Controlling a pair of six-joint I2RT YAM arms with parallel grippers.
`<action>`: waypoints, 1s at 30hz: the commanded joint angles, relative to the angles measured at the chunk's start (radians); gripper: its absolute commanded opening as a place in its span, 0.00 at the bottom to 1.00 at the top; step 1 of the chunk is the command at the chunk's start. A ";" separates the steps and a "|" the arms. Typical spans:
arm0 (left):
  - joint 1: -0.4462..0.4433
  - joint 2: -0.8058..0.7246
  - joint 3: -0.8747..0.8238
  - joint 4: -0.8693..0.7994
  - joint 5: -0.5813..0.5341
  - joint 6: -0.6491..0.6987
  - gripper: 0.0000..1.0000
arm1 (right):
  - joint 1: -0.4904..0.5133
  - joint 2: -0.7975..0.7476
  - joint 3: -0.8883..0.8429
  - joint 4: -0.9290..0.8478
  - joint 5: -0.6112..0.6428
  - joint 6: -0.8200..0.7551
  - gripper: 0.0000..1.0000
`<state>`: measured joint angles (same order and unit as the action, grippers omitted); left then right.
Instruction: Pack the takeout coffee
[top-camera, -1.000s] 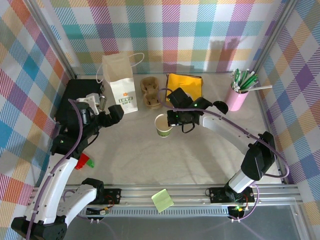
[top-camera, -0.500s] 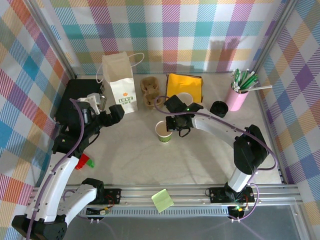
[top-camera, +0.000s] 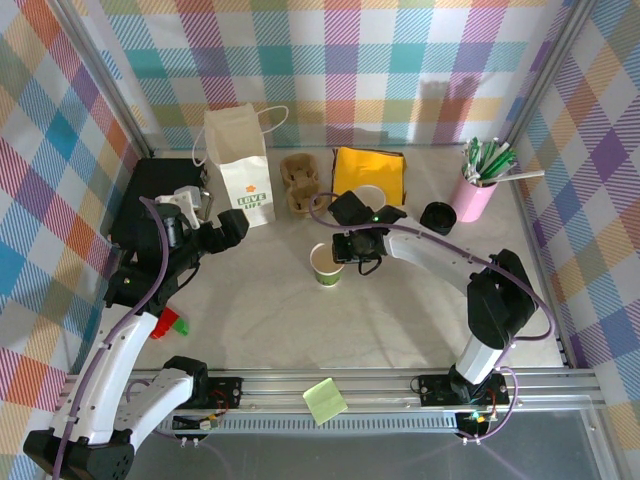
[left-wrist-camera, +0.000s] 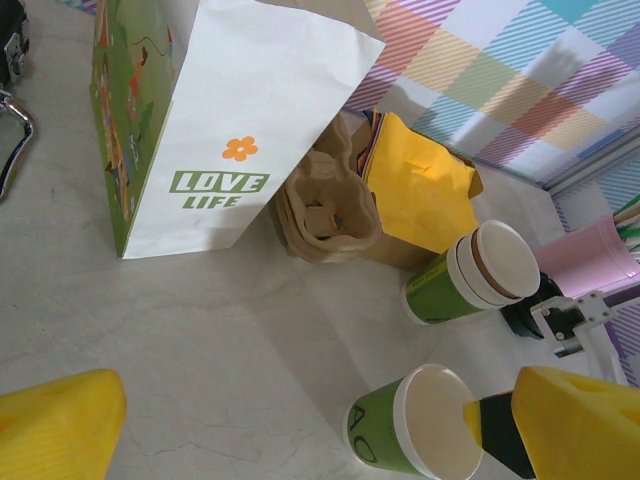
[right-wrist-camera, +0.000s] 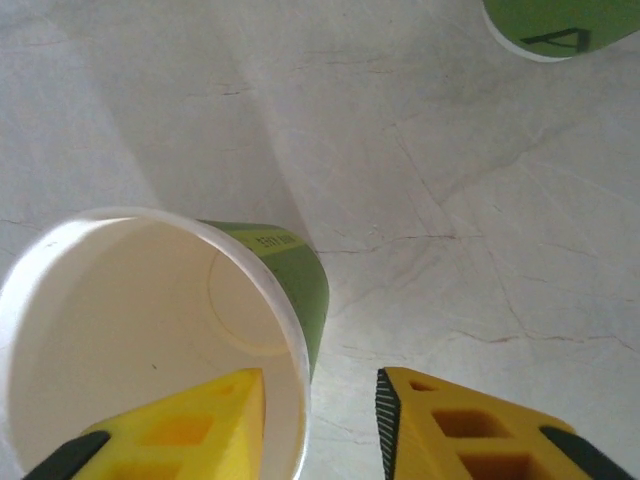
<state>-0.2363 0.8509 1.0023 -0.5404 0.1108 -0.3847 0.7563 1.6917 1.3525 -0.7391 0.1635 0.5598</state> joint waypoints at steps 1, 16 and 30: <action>-0.011 -0.012 0.012 0.002 -0.014 0.017 0.99 | 0.004 -0.095 0.093 -0.108 0.068 -0.033 0.40; -0.012 -0.041 0.026 0.019 0.029 0.000 0.99 | -0.395 -0.171 0.154 -0.118 0.183 -0.162 0.48; -0.012 -0.067 0.053 -0.007 0.029 -0.003 0.98 | -0.582 0.198 0.220 0.049 0.145 -0.153 0.46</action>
<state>-0.2382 0.8021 1.0252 -0.5476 0.1230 -0.3790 0.1886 1.8729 1.5276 -0.7265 0.3225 0.4091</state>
